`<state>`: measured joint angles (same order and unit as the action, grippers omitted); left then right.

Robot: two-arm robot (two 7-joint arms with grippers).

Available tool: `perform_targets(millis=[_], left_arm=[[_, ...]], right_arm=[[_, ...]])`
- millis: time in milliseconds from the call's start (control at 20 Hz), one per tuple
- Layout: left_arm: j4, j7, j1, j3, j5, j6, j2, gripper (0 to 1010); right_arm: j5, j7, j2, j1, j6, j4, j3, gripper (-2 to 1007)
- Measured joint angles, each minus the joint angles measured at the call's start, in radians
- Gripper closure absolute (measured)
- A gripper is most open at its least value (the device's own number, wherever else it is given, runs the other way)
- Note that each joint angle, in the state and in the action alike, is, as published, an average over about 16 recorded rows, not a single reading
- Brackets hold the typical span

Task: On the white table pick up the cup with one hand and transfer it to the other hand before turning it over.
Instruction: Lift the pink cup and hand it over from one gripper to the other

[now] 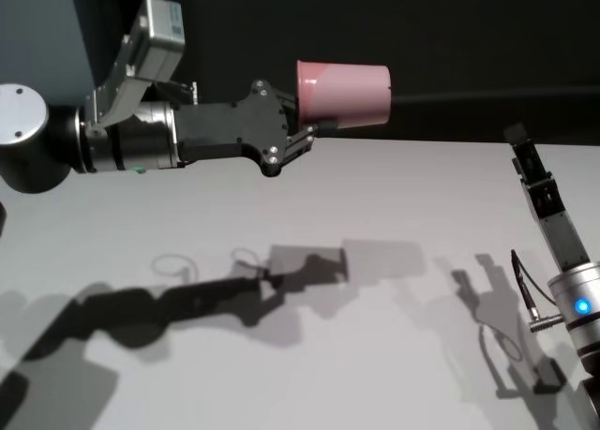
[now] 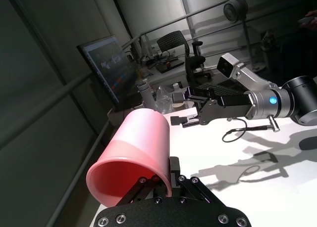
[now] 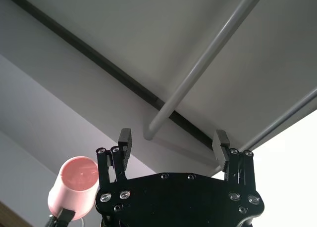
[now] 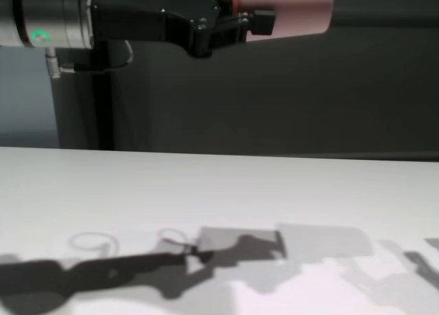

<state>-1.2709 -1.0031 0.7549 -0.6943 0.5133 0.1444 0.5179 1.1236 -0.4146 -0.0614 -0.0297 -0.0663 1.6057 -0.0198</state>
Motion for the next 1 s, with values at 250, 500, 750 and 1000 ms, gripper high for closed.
perform_targets(millis=[250, 500, 750, 1000], left_arm=[[0.000, 0.000, 0.000, 0.000, 0.000, 0.000, 0.000, 960], [0.000, 0.000, 0.000, 0.000, 0.000, 0.000, 0.000, 959], [0.000, 0.000, 0.000, 0.000, 0.000, 0.000, 0.000, 959], [0.000, 0.000, 0.000, 0.000, 0.000, 0.000, 0.000, 960]], right_arm=[[0.082, -0.029, 0.004, 0.020, -0.041, -0.017, 0.001, 3], [0.136, -0.049, 0.003, 0.043, -0.072, -0.035, 0.014, 3], [0.164, -0.061, 0.000, 0.064, -0.090, -0.051, 0.036, 3], [0.183, -0.074, -0.001, 0.086, -0.104, -0.068, 0.066, 3]])
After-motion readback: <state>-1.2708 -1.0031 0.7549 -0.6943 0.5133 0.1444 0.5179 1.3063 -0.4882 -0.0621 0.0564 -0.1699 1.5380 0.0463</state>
